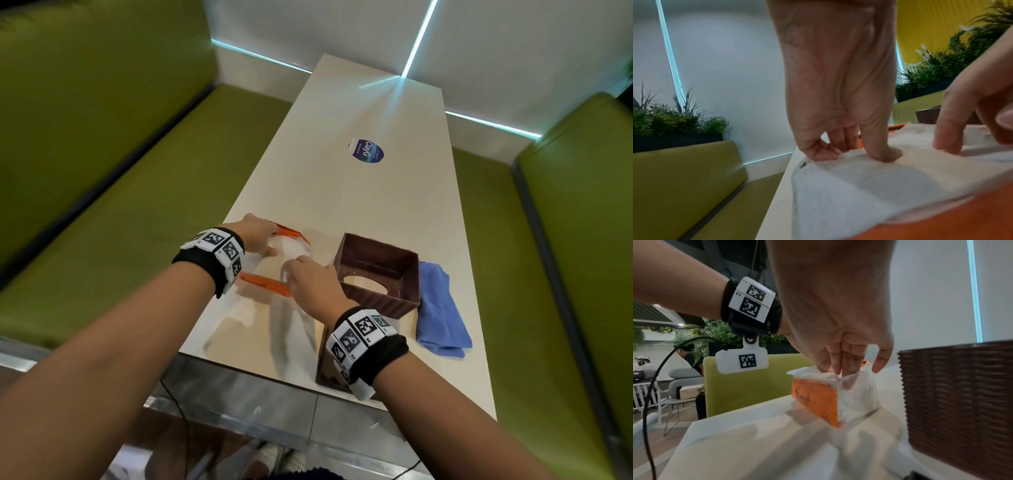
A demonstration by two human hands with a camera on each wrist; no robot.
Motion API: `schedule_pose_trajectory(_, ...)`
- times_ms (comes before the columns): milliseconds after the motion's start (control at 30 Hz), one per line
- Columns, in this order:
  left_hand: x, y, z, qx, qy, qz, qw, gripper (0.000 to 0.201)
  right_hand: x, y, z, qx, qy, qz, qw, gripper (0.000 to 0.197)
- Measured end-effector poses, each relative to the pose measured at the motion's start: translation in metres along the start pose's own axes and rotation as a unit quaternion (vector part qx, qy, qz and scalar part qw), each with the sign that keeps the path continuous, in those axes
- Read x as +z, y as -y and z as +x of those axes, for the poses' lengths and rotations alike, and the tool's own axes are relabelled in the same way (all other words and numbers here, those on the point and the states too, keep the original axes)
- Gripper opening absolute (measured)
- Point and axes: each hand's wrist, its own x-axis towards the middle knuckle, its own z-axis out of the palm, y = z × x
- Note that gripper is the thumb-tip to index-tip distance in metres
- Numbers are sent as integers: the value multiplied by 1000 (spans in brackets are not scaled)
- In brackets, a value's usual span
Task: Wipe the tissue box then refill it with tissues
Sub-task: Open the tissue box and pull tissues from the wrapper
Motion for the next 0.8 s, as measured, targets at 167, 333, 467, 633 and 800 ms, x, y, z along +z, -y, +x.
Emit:
schedule_pose_trajectory(167,2,2,-4,1,3,14,1000,62,-1,2,0,5,-3,14,1000,44)
schedule_pose_trajectory(333,4,-2,-13,16,-26,36,999,62,1,3,3,30,2,55,998,62)
schedule_pose_trajectory(467,6,-1,-17,35,-61,49,996,63,3,2,7,34,0,58,998,70)
schedule_pose_trajectory(633,10,2,-22,69,-84,40,993,59,2,9,16,62,-56,44,996,63)
schedule_pose_trajectory(800,12,8,-31,86,-93,4,992,62,-3,10,21,66,-116,-76,988,44)
